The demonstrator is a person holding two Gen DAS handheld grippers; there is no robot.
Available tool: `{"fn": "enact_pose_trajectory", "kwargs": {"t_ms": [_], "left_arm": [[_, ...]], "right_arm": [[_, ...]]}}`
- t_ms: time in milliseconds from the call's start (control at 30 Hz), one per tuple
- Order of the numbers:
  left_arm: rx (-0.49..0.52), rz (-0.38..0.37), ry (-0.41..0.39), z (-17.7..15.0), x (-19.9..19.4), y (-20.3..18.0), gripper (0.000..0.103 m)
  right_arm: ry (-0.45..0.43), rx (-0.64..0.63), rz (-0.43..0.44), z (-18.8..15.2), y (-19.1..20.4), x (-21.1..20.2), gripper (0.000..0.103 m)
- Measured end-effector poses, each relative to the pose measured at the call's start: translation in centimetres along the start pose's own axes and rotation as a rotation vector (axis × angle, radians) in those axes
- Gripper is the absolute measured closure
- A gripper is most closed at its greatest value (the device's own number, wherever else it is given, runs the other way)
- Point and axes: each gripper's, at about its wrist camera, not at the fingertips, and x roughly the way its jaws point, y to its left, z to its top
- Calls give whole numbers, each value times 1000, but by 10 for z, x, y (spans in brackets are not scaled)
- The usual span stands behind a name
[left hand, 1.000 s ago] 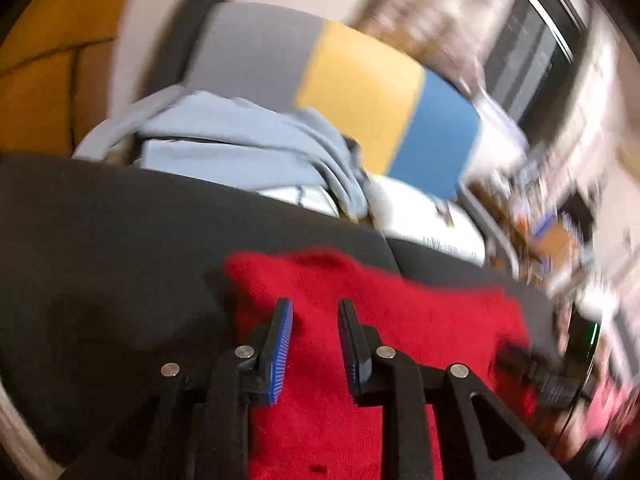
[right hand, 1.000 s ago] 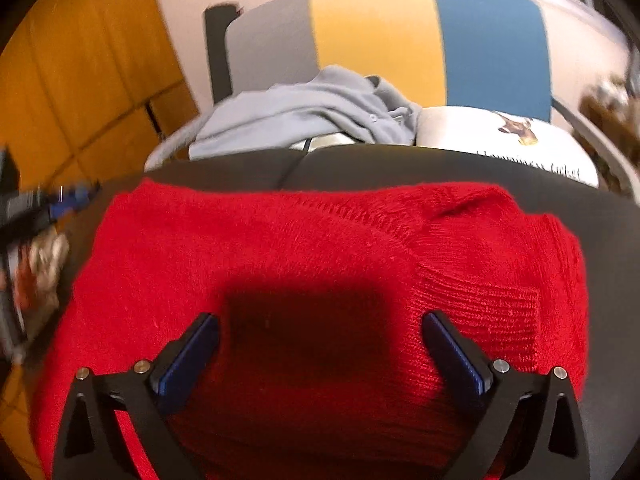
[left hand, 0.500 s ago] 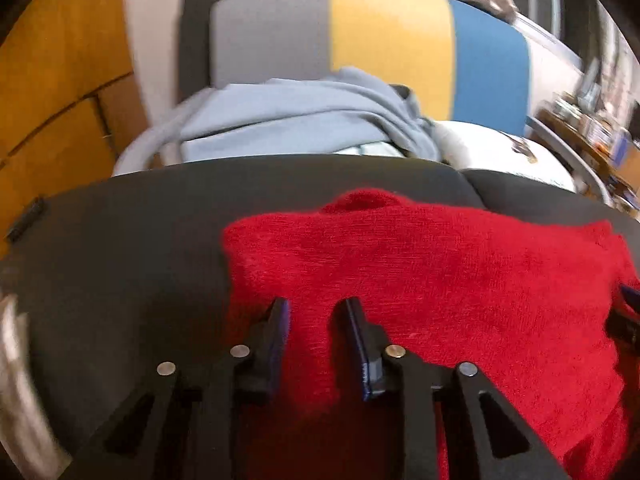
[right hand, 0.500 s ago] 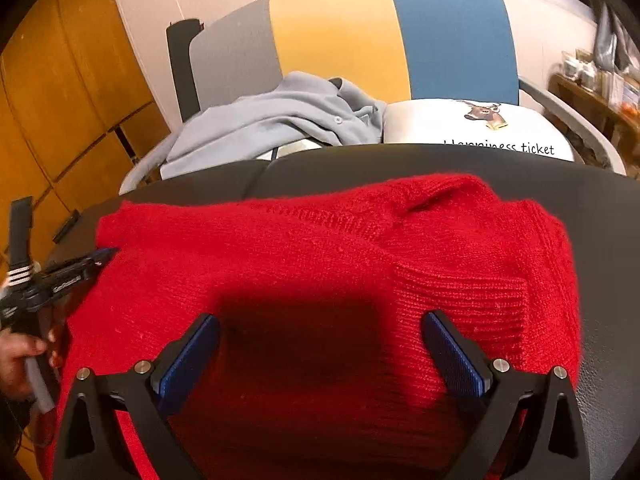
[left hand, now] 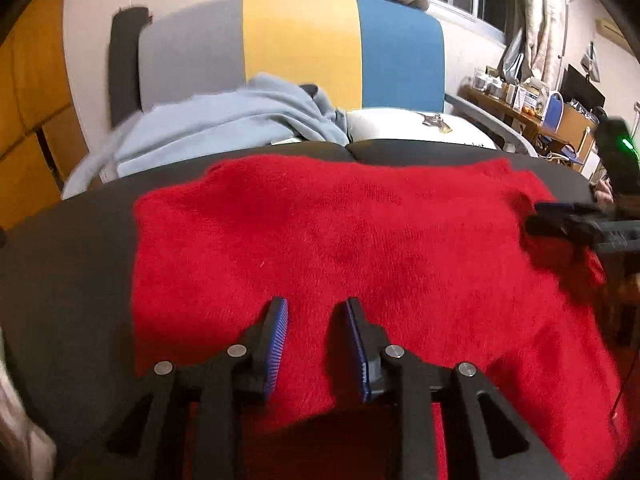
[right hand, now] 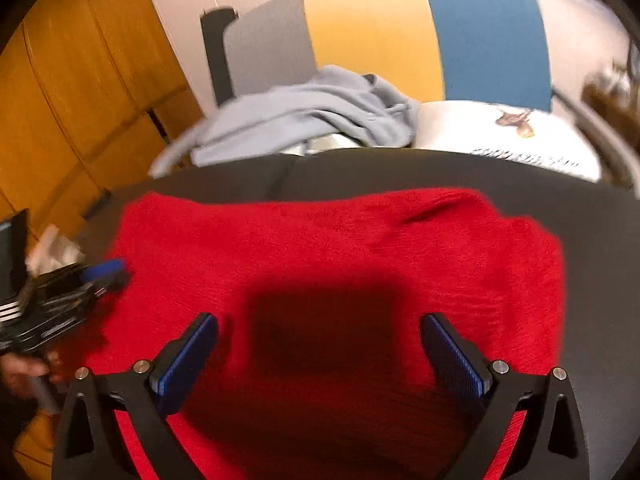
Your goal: Fold clothes
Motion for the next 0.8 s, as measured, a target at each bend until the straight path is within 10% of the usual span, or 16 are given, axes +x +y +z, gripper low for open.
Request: {"fn": "enact_pose_trajectory", "kwargs": {"t_ms": [300, 500, 800], "left_arm": [[-77, 9, -17, -3, 6, 3, 71], [-73, 51, -17, 11, 18, 3, 71], [-15, 106, -11, 30, 35, -2, 70]], "right_arm": [[16, -95, -102, 4, -2, 19, 0], [8, 4, -46, -6, -5, -24, 0], [82, 165, 212, -115, -8, -117, 0]]}}
